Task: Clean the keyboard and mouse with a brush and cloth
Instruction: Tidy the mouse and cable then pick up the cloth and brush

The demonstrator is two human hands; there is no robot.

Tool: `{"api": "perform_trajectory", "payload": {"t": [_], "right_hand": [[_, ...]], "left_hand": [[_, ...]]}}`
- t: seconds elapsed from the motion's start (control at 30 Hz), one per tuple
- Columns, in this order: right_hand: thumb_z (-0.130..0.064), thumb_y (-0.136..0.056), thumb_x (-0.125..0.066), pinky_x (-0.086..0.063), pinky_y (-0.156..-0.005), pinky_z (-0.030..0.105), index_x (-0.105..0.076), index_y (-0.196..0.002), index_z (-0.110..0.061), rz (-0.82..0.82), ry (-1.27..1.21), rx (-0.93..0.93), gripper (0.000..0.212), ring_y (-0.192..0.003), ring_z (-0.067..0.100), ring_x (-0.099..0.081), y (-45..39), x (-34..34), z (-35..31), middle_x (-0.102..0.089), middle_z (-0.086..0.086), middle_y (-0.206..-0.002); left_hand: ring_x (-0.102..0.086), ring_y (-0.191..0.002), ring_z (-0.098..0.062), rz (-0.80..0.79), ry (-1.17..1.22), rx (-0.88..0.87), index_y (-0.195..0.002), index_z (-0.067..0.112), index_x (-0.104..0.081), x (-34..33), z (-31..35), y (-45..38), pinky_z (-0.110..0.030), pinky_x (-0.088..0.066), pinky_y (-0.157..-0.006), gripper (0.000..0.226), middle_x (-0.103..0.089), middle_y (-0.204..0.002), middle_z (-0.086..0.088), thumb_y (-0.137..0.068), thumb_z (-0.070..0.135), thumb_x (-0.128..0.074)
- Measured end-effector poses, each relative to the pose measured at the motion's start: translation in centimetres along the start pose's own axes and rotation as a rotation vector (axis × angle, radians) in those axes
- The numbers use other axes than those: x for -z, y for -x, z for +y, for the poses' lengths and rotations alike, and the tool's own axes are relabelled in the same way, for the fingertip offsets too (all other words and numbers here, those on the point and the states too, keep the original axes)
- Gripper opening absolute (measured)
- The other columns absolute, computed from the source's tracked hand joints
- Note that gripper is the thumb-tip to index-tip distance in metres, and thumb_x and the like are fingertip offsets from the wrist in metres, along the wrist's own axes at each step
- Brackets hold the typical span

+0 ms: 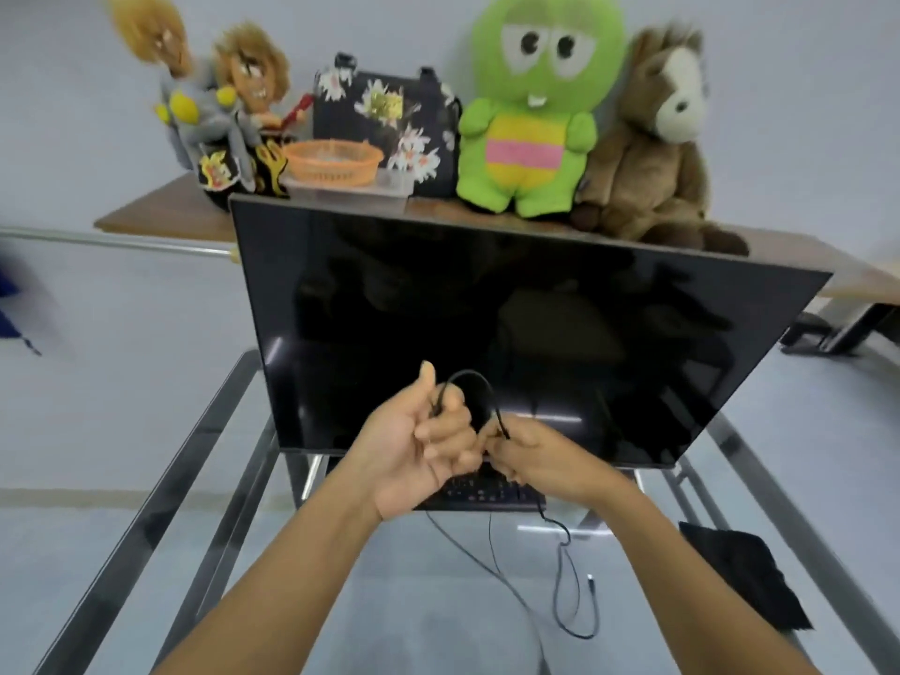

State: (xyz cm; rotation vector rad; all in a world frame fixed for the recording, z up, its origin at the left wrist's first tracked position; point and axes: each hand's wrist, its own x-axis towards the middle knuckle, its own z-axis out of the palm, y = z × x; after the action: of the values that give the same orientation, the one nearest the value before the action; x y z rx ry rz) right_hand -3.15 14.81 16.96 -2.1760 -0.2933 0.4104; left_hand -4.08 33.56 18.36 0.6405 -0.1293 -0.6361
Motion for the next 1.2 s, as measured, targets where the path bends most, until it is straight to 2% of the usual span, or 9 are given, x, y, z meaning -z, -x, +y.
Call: {"api": "perform_trajectory", "payload": {"t": [0.2, 0.3, 0.4, 0.5, 0.7, 0.83, 0.97, 1.07, 1.2], "right_hand": [[-0.019, -0.100, -0.042, -0.050, -0.062, 0.030, -0.059, -0.093, -0.021, 0.087, -0.011, -0.043, 0.019, -0.064, 0.010, -0.046, 1.2, -1.2, 1.9, -0.050, -0.005, -0.069], [-0.025, -0.101, -0.043, -0.037, -0.052, 0.024, -0.059, -0.096, -0.023, 0.059, 0.106, 0.043, 0.017, -0.055, 0.009, -0.041, 1.8, -1.2, 1.4, -0.050, -0.006, -0.066], [-0.026, -0.100, -0.044, -0.034, -0.050, 0.024, -0.060, -0.098, -0.024, 0.063, 0.178, 0.146, 0.016, -0.051, 0.008, -0.040, 1.8, -0.3, 0.2, -0.053, -0.004, -0.065], [-0.019, -0.099, -0.045, -0.033, -0.046, 0.022, -0.064, -0.101, -0.026, 0.084, 0.216, 0.222, 0.020, -0.048, 0.008, -0.040, 1.7, 1.8, -1.6, -0.055, -0.007, -0.062], [-0.024, -0.102, -0.041, -0.043, -0.054, 0.035, -0.053, -0.106, -0.031, 0.210, 0.224, 0.305, 0.015, -0.056, 0.017, -0.049, -0.4, 6.8, -4.8, -0.062, 0.001, -0.076], [-0.028, -0.099, -0.039, -0.040, -0.062, 0.035, -0.050, -0.101, -0.021, 0.223, 0.099, 0.323, 0.013, -0.064, 0.007, -0.045, -2.1, 6.5, -4.8, -0.053, -0.004, -0.075], [-0.040, -0.097, -0.038, -0.049, -0.070, 0.040, -0.049, -0.103, -0.016, 0.153, 0.156, 0.311, 0.026, -0.075, 0.013, -0.057, -3.1, 4.6, -3.4, -0.059, -0.001, -0.088], [-0.025, -0.103, -0.039, -0.043, -0.057, 0.034, -0.051, -0.098, -0.021, 0.116, 0.223, 0.307, 0.013, -0.057, 0.006, -0.049, -3.5, 4.5, -3.5, -0.058, -0.002, -0.078], [-0.024, -0.102, -0.043, -0.052, -0.082, 0.025, -0.061, -0.111, -0.017, 0.079, 0.350, 0.352, 0.020, -0.094, 0.011, -0.063, -2.9, 5.1, -4.0, -0.067, -0.001, -0.110]], "left_hand": [[-0.061, -0.065, -0.013, 0.260, 0.206, -0.408, -0.100, 0.006, -0.060, -2.8, 2.7, -3.9, -0.032, -0.055, -0.079, 0.021, -0.057, -0.069, 0.000, -0.102, 0.018, -0.043], [-0.071, -0.090, -0.017, 0.435, -0.392, -0.576, -0.113, 0.006, -0.062, -1.6, 3.0, -5.0, -0.028, -0.052, -0.086, 0.023, -0.071, -0.092, -0.010, -0.102, 0.018, -0.045], [-0.066, -0.071, -0.008, 0.513, -1.192, -0.549, -0.102, 0.015, -0.065, -0.4, 2.3, -5.5, -0.020, -0.045, -0.074, 0.023, -0.070, -0.076, -0.003, -0.101, 0.015, -0.043], [-0.056, -0.060, -0.009, 0.402, -1.525, -0.322, -0.089, 0.018, -0.063, 0.5, 1.1, -5.2, -0.035, -0.051, -0.066, 0.026, -0.060, -0.065, 0.002, -0.102, 0.021, -0.041], [-0.032, -0.050, -0.014, 0.116, -0.911, -0.041, -0.080, 0.006, -0.056, -3.0, 0.1, -2.1, -0.035, -0.054, -0.081, 0.061, -0.032, -0.055, 0.001, -0.100, 0.052, -0.022], [-0.029, -0.049, -0.014, -0.058, -0.364, -0.171, -0.076, 0.009, -0.051, -7.4, 0.8, -1.6, -0.036, -0.049, -0.067, 0.039, -0.028, -0.056, 0.000, -0.103, 0.031, -0.033], [-0.035, -0.049, -0.014, 0.170, -0.188, -0.441, -0.082, 0.008, -0.054, -9.4, 2.8, -4.2, -0.034, -0.053, -0.068, 0.033, -0.035, -0.056, -0.001, -0.103, 0.027, -0.037], [-0.049, -0.054, -0.012, 0.440, -0.496, -0.624, -0.092, 0.006, -0.060, -8.5, 3.9, -7.0, -0.032, -0.053, -0.076, 0.031, -0.050, -0.060, 0.000, -0.104, 0.024, -0.037], [-0.057, -0.062, -0.008, 0.576, -1.427, -0.627, -0.087, 0.013, -0.061, -3.8, 4.6, -8.3, -0.020, -0.045, -0.065, 0.027, -0.061, -0.069, 0.002, -0.101, 0.022, -0.039]]}}
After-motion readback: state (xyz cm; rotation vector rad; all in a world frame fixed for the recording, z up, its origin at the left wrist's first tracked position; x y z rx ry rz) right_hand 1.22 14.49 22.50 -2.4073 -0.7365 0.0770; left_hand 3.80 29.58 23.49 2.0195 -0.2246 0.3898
